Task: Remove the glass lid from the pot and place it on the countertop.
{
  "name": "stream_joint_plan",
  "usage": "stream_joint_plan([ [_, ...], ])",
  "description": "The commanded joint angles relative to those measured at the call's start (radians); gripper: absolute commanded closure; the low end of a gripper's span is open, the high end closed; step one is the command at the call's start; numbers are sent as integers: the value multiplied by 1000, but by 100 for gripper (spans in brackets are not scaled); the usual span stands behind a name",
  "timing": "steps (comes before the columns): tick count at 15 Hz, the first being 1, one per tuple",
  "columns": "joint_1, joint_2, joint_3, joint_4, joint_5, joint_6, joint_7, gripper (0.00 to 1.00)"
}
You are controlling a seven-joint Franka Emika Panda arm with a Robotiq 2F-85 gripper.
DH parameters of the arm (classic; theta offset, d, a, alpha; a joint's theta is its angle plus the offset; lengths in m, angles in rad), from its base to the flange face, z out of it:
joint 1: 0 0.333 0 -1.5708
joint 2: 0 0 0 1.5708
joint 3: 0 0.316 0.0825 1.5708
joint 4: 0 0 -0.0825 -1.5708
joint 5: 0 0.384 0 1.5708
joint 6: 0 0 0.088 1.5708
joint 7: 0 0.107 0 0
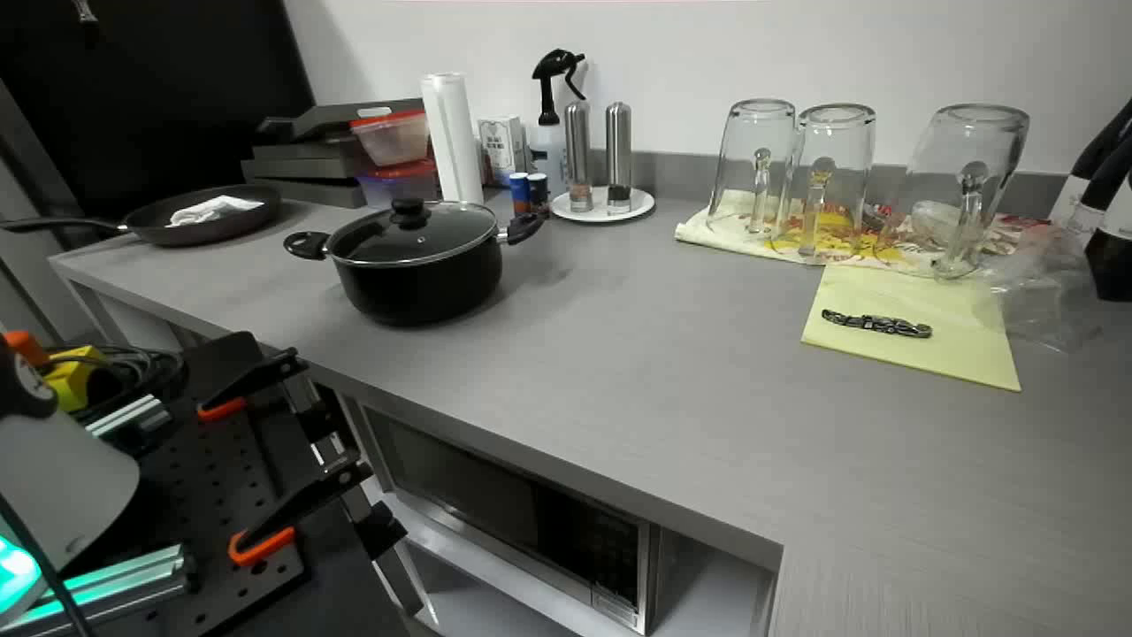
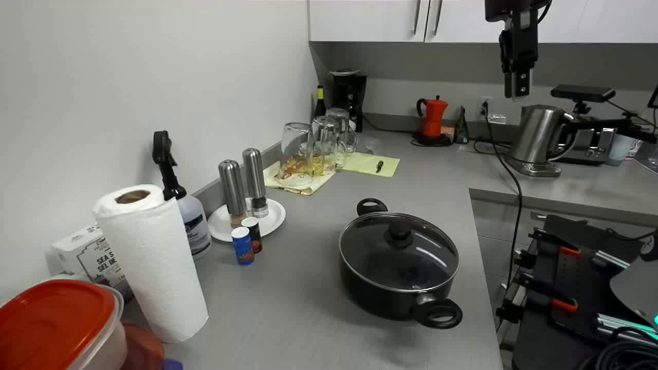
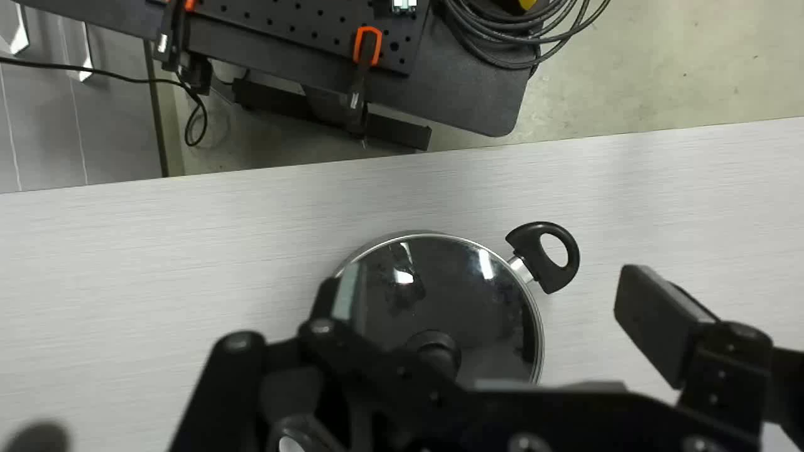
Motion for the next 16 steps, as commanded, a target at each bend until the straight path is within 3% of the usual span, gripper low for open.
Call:
stream_joint_plan([
  [1, -6, 0, 5, 2, 2, -2, -2, 0],
  [8, -6, 0, 5, 2, 2, -2, -2, 0],
  [11, -9, 26, 4, -15, -12, 48, -20, 0],
  [16, -13, 125, 2, -58, -32, 238, -50, 0],
])
